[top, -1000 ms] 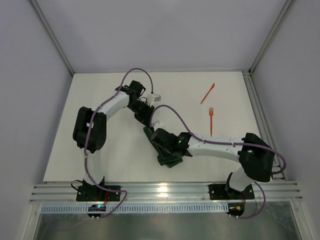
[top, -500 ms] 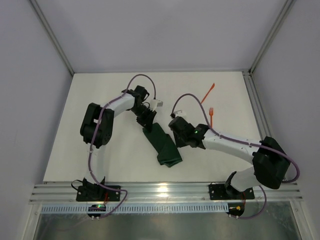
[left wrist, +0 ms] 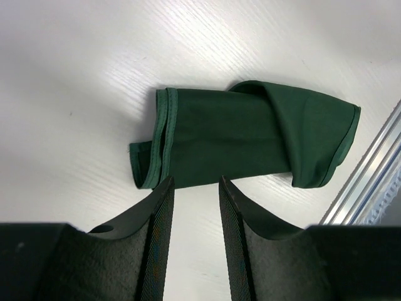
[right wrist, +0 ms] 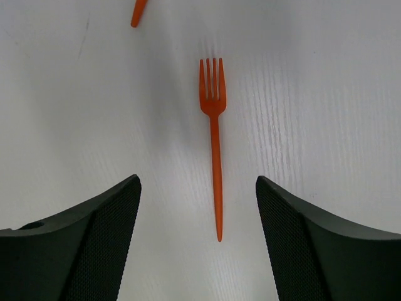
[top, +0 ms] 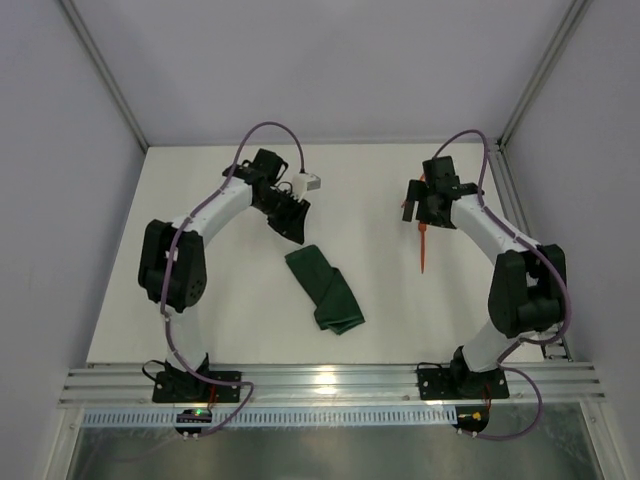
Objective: Fold the napkin into a case and place the utensils inside
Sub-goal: Pick up the fork from the corner of the board, then insert the fork into the folded napkin.
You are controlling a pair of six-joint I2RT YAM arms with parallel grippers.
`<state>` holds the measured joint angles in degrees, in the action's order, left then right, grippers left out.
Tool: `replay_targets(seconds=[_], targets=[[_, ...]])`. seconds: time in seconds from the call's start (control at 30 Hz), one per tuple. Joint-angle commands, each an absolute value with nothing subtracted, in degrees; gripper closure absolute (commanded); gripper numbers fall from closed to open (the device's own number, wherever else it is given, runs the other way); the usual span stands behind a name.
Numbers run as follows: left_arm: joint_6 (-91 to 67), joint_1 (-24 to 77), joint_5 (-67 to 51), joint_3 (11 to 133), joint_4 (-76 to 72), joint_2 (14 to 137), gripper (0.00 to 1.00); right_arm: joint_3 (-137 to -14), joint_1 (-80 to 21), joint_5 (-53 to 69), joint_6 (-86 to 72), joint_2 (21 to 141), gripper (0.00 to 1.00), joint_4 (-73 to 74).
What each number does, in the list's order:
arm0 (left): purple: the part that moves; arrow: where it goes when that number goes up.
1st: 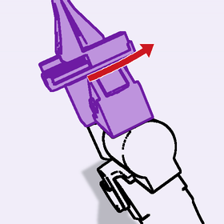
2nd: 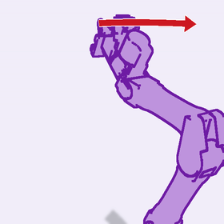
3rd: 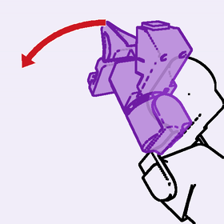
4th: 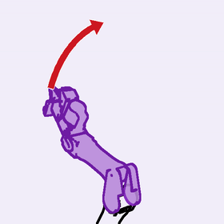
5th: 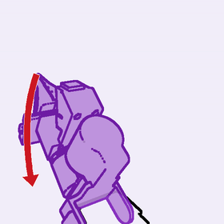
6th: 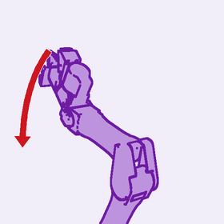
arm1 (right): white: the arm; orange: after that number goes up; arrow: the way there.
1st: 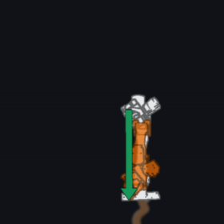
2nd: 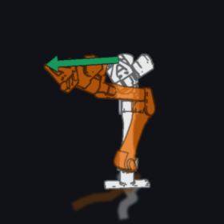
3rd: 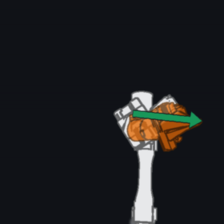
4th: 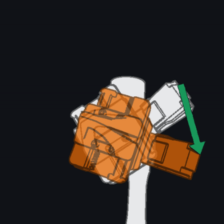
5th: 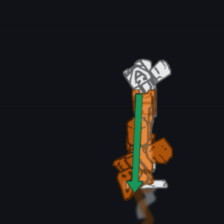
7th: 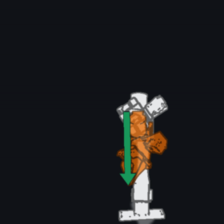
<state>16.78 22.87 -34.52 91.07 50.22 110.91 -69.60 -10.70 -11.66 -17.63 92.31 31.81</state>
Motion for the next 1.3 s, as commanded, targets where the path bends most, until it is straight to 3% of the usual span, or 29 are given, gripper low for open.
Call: replay_targets(seconds=[0.0,0.07,0.6,0.73,0.77,0.8,1.03,1.27], targets=[[17.3,20.2,-33.1,91.1,50.3,108.8,0.63,-72.8,-8.7,-7.7,-14.0,96.3,0.25,34.1],[17.4,19.4,-32.3,89.7,49.2,109.6,0.63,-74.5,-8.2,-7.4,-12.8,99.9,0.49,34.5],[17.8,18.7,-30.8,85.9,44.9,113.8,0.63,-78.8,-6.4,-8.0,-9.7,112.9,0.53,35.3],[18.3,18.1,-33.3,85.8,43.8,115.1,0.62,-78.6,-6.5,-7.5,-7.4,112.2,0.81,34.7],[18.0,17.9,-33.6,85.9,43.6,115.5,0.62,-78.6,-6.4,-7.3,-6.7,111.8,0.94,34.7],[17.9,17.8,-33.7,85.9,43.6,115.7,0.62,-78.5,-6.5,-7.0,-6.4,111.5,0.96,34.7],[18.0,17.3,-35.8,85.3,43.7,116.5,0.62,-79.2,-13.9,-8.0,-6.0,103.6,0.96,33.0],[17.9,17.1,-37.0,85.5,44.5,118.8,0.57,-75.1,-35.8,-8.3,-12.1,94.0,0.96,18.2]])
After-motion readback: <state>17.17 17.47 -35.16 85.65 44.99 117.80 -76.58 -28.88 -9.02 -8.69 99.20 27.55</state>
